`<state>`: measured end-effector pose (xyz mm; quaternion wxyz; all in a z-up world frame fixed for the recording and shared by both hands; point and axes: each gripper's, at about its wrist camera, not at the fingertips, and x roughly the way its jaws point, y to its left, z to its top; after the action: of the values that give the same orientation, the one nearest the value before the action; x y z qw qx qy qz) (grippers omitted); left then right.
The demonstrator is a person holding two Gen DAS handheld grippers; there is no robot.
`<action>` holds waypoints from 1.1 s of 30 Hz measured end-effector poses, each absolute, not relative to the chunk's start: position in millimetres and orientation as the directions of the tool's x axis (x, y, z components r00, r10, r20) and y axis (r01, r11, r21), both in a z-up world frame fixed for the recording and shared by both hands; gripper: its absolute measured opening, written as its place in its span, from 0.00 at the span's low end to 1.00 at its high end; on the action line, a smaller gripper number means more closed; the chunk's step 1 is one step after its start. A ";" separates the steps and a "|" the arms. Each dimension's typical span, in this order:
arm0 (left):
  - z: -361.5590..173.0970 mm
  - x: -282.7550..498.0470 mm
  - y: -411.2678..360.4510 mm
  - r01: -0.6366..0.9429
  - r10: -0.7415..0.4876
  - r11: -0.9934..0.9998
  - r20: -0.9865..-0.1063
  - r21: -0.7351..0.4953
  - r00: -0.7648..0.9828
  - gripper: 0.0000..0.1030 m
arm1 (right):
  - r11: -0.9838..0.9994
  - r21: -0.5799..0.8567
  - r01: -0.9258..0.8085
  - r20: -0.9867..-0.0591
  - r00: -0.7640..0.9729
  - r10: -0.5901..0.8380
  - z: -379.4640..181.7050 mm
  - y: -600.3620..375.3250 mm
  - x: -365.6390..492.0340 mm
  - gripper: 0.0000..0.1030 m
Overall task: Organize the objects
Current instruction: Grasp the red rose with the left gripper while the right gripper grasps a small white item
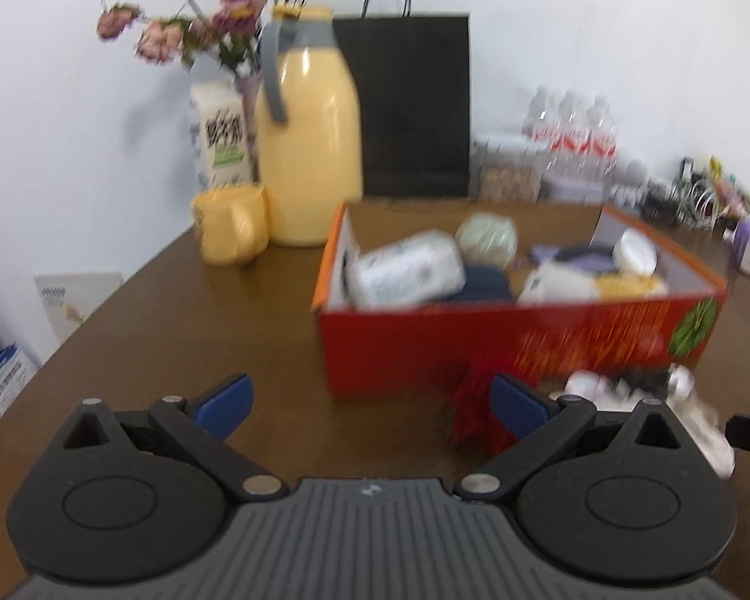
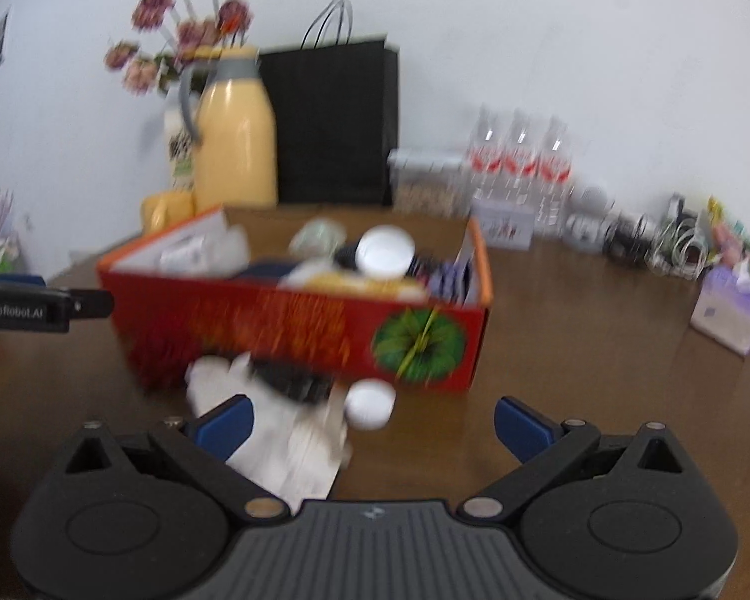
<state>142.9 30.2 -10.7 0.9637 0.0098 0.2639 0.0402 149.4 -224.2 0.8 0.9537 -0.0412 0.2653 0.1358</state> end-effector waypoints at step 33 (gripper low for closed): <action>-19.6 131.0 33.8 -0.094 0.094 0.995 -0.561 0.029 0.822 1.00 | 0.924 0.245 -0.295 -0.564 0.731 0.383 -15.7 -240.6 176.5 0.05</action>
<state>131.0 33.8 -19.6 0.9546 0.0001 0.2939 0.0493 176.5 -240.6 -15.7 0.9278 0.0696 0.3176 0.1827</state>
